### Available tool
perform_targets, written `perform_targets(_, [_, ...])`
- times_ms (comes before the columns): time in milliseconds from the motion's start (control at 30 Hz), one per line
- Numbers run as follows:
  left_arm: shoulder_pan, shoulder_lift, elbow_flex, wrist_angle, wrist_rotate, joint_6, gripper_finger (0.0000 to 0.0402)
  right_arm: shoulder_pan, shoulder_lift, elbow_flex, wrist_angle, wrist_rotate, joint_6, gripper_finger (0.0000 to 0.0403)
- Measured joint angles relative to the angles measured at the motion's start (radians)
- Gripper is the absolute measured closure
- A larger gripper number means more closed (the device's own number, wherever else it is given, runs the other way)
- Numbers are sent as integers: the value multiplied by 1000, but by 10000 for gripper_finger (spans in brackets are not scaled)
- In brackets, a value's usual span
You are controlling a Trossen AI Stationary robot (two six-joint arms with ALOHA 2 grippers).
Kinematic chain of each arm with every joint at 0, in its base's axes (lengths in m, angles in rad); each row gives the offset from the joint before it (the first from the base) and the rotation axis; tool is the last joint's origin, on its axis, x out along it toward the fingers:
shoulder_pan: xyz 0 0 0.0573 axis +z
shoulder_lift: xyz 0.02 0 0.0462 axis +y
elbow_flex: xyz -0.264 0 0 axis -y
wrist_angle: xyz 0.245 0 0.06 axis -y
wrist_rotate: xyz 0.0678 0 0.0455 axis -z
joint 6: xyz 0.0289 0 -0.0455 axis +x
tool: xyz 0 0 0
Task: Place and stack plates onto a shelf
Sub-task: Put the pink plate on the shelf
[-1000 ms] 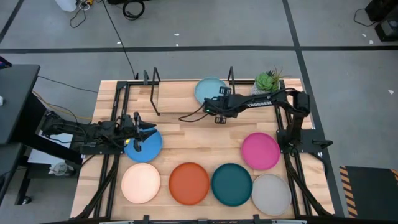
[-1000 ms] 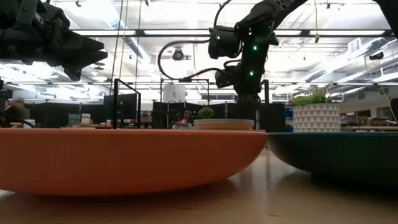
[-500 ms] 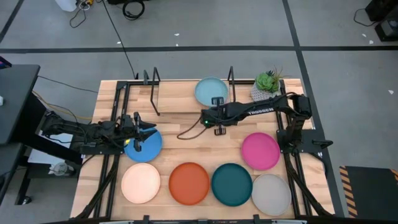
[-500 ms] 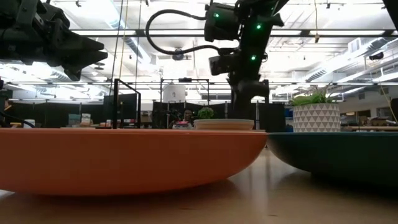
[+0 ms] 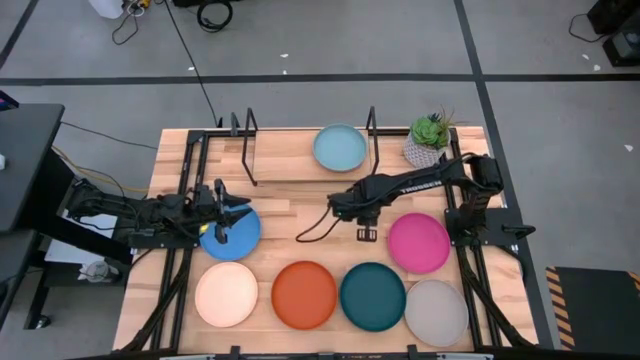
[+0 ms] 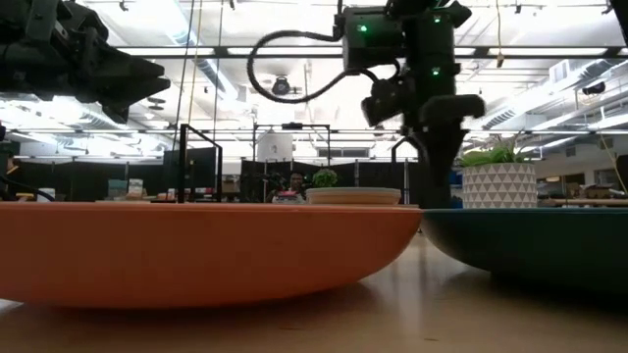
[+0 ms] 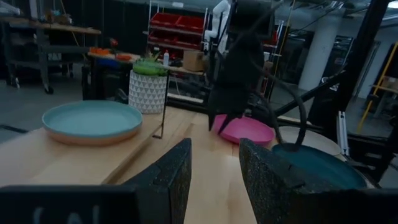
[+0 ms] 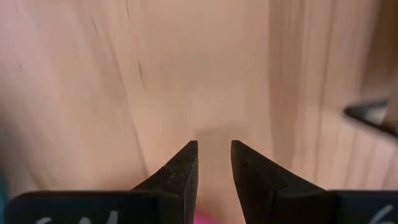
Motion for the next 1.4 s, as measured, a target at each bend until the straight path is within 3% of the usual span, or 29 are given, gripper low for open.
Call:
perform_targets(267, [0, 0, 0, 67, -1, 142, 260, 19, 0, -3, -117, -102, 265, 279])
perform_targets(633, [0, 0, 0, 158, 0, 349, 260, 78, 2, -125, -102, -191, 551, 207])
perform_targets(800, [0, 0, 0, 182, 0, 405, 260, 111, 1, -157, -75, -232, 635, 195])
perform_targets(1033, [0, 0, 0, 195, 0, 432, 260, 116, 1, -196, 13, -224, 669, 213])
perform_targets(1400, [0, 0, 0, 199, 0, 432, 260, 114, 1, -220, 48, -211, 598, 305])
